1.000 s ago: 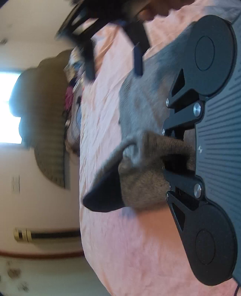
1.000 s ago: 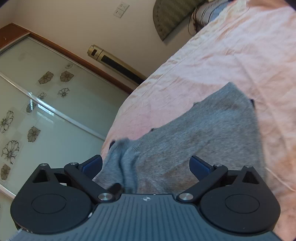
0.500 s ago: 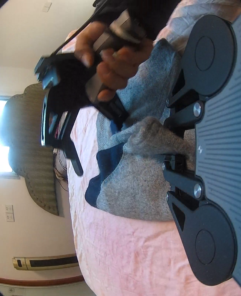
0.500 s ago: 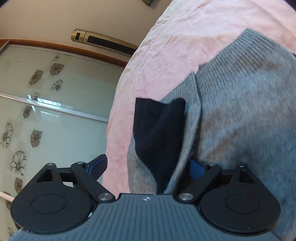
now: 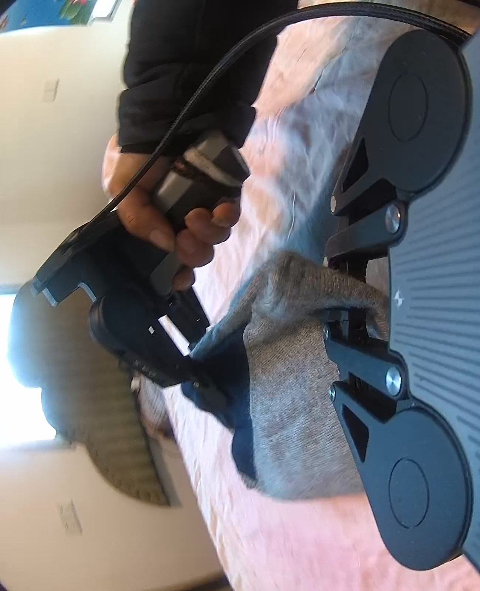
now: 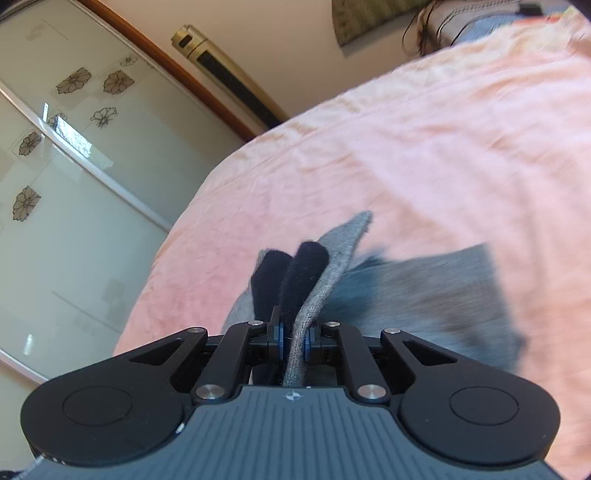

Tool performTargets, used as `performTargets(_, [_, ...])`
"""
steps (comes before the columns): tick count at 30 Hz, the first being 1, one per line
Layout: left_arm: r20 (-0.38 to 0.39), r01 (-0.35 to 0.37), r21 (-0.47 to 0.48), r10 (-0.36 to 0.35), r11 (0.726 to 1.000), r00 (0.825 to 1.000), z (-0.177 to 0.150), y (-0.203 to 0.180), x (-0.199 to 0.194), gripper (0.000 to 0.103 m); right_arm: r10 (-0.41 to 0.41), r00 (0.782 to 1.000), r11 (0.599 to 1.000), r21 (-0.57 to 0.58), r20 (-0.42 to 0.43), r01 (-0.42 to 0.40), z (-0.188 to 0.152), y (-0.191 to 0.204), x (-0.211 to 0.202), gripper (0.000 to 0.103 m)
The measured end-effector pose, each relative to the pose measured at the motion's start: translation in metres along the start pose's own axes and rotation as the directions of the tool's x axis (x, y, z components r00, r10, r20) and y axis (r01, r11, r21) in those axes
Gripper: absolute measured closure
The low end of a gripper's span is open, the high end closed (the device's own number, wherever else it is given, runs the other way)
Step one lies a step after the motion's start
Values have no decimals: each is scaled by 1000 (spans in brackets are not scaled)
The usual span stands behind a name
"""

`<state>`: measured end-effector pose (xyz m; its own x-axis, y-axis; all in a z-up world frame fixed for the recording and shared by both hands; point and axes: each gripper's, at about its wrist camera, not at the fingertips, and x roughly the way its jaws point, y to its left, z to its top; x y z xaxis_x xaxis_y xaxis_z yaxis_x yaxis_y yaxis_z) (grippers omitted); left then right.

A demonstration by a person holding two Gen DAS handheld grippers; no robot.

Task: Fold small clothes
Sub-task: 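Grasp the navy cuff with the right gripper while the left gripper holds the grey fold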

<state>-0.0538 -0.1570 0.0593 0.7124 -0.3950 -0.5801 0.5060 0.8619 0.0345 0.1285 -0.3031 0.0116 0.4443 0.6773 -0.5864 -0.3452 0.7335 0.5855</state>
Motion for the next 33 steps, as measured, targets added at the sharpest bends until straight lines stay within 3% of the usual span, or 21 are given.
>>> performTargets(3, [-113,40,-43,-45,998,993,-8,-10,36,98,-127,991,991,26,-38,128,-13,-33,1,87])
performTargets(6, [-89,53,-2,-53,999,995,-9,-20,32,98,-86,996,992,96,6,85,-27,-51,-7,88])
performTargets(10, [-64,156,-4,-156,988,986,-11,-14,22,93,-73,997,989,132,18,70,-31,-56,-8,86])
performTargets(12, [-46,244,-46,-246,969,968,-12,-1,7,78,-60,998,983,174,33,53,-28,-59,-12,76])
performTargets(13, [-41,281,-67,-284,957,958,-14,7,-2,55,-58,997,983,180,53,47,-29,-60,-18,72])
performTargets(14, [-28,295,-89,-299,951,954,-17,18,-15,23,-59,995,982,181,83,43,-29,-61,-28,58])
performTargets(15, [2,277,-111,-278,955,961,-21,29,-27,13,-63,991,982,187,121,40,-29,-61,-38,43])
performTargets(16, [52,247,-146,-241,958,969,-26,44,-40,8,-71,986,980,196,150,41,-28,-63,-47,36])
performTargets(18, [103,225,-252,-204,941,973,-32,82,-54,8,-83,982,977,209,171,46,-28,-70,-58,31])
performTargets(20, [115,200,-424,-166,884,979,-34,127,-49,8,-91,985,973,224,147,56,-27,-77,-56,31])
performTargets(21, [110,170,-527,-132,833,985,-33,152,-39,8,-106,986,971,228,129,74,-26,-79,-49,31])
performTargets(23, [108,174,-718,-139,674,984,-37,197,-13,8,-104,990,970,229,94,80,-26,-80,-36,31])
performTargets(25, [117,205,-851,-207,483,971,-46,229,21,9,-87,994,971,227,61,71,-27,-76,-20,31])
performTargets(26, [124,219,-882,-243,417,962,-49,238,37,9,-84,995,974,217,60,69,-27,-72,-15,31])
performTargets(27, [123,227,-894,-275,386,953,-48,240,52,9,-80,995,976,206,59,67,-27,-68,-11,30])
performTargets(30, [71,218,-868,-323,446,944,-31,226,84,36,-67,996,979,194,60,54,-26,-64,-4,33])
performTargets(31, [30,190,-865,-331,464,943,-28,224,93,59,-70,996,981,185,55,59,-27,-63,-1,39])
performTargets(32, [14,172,-858,-312,484,950,-25,223,96,66,-83,996,980,184,43,74,-28,-62,1,63])
performTargets(33, [15,168,-850,-297,498,955,-24,221,96,68,-83,996,977,199,36,74,-29,-64,3,72])
